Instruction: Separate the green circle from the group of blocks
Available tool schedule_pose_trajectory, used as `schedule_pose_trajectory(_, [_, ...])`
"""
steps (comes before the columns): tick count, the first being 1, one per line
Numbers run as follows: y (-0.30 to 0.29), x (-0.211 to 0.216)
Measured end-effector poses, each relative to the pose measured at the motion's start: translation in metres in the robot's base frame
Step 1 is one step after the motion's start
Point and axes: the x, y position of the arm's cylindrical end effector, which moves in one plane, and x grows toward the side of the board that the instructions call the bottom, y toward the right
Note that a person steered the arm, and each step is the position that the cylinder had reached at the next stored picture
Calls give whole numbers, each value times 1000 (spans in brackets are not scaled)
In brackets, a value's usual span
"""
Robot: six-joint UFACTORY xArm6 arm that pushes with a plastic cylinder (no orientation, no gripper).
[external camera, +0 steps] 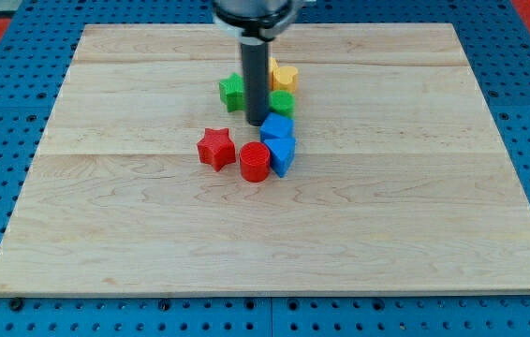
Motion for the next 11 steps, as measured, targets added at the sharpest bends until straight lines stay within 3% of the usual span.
schedule_pose_trajectory(6, [-12, -31])
schedule_pose_trajectory(9, [77, -31])
schedule_pose_trajectory(11, [80, -28])
